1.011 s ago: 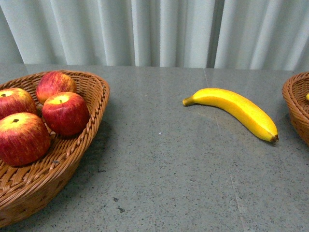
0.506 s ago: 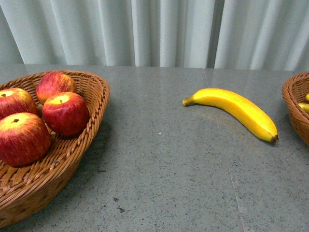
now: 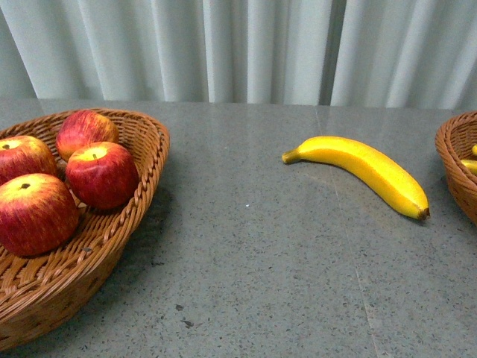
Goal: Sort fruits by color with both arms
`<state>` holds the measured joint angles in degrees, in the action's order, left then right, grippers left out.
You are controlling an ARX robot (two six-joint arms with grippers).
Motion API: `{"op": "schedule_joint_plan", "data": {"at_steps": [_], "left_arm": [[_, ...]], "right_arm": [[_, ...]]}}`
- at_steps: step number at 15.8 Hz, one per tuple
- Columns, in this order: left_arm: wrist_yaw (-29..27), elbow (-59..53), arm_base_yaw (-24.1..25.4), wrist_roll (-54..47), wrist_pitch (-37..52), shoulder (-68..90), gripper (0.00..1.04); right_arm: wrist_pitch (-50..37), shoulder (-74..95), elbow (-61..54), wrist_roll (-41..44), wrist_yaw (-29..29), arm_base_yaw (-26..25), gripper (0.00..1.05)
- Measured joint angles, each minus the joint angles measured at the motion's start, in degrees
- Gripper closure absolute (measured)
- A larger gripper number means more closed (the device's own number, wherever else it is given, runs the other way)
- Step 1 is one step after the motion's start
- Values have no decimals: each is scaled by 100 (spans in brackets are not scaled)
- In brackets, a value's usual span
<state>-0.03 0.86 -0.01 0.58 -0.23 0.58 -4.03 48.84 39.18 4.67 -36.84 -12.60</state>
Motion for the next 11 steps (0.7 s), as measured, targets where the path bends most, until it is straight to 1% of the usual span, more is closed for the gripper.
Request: {"op": "schedule_joint_plan", "data": {"at_steps": [2,4,5,8,9,11], "left_arm": [[2,0,0,0,0,0,7],[2,0,0,0,0,0,7],[2,0,0,0,0,0,7],[0,0,0,0,0,0,7],[0,0,0,0,0,0,7],[0,0,0,0,0,0,7]], "right_arm": [[310,-699,-138,-328,-50,245,7],[485,-1045,-138,-387,-15,417,7],[579,-1141,-142,-385,63,538,7],[702,-1106,-232,-313,472,1132,7],[649,-925,-229,-260,758,1547,7],[308,-31,111,-94,1539,2889,7]]}}
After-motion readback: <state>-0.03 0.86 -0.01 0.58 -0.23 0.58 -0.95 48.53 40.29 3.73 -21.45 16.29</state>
